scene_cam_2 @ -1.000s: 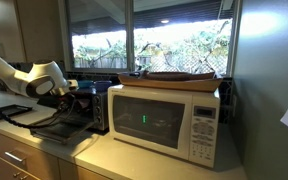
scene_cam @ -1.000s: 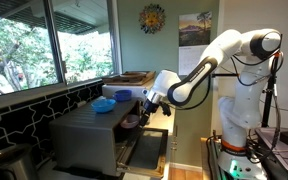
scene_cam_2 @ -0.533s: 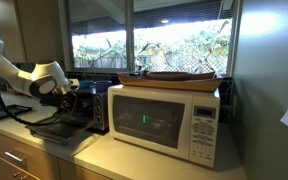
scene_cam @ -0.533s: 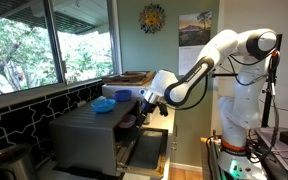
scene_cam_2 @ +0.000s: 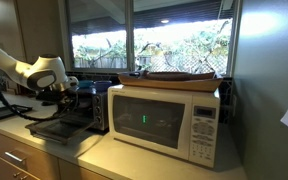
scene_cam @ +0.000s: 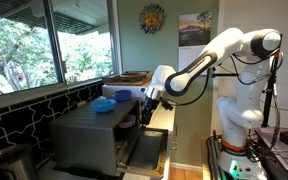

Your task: Pull the oven wire rack, pick up the purple bowl and place it on the oven wire rack and push the wire rack inside the oven

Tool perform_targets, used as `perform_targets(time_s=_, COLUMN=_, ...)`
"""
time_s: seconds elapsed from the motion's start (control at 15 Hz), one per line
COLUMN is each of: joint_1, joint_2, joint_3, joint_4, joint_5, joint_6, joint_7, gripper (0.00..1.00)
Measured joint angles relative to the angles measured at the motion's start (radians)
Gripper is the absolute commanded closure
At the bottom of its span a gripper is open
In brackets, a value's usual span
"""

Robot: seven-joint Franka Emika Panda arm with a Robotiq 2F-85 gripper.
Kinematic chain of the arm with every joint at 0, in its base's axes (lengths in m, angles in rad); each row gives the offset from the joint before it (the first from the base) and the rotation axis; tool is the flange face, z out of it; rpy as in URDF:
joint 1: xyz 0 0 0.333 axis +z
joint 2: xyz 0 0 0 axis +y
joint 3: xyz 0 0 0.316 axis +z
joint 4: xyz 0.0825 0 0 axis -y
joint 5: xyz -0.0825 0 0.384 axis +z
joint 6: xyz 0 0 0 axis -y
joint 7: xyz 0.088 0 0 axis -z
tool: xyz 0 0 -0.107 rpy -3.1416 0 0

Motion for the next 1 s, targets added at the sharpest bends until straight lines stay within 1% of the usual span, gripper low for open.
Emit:
perform_targets(time_s=0.13, joint_1=-0.006, joint_2=-0.055, joint_3=-0.01, joint_4=0.006, joint_5=-0.002, joint_6=-0.096, joint_7=-0.026, gripper=0.0)
perform_targets(time_s=0.53, joint_1=-0.038, joint_2=-0.19, joint_3=-0.005, joint_4=0.084, joint_5=-0.006, joint_6=-0.392, joint_7=-0.011, gripper=0.0)
perform_targets(time_s=0.73, joint_1=-0.06, joint_2=-0.232, joint_3=0.022, joint_4=0.145, joint_5=-0.009, joint_6=-0.512, joint_7=0.038, gripper=0.0)
perform_targets(time_s=1.0, joint_1=-0.102, joint_2=-0.274, joint_3=0.073, joint_4=0.226, joint_5=-0.038, joint_6=-0.632, joint_7=0.118, gripper=0.0)
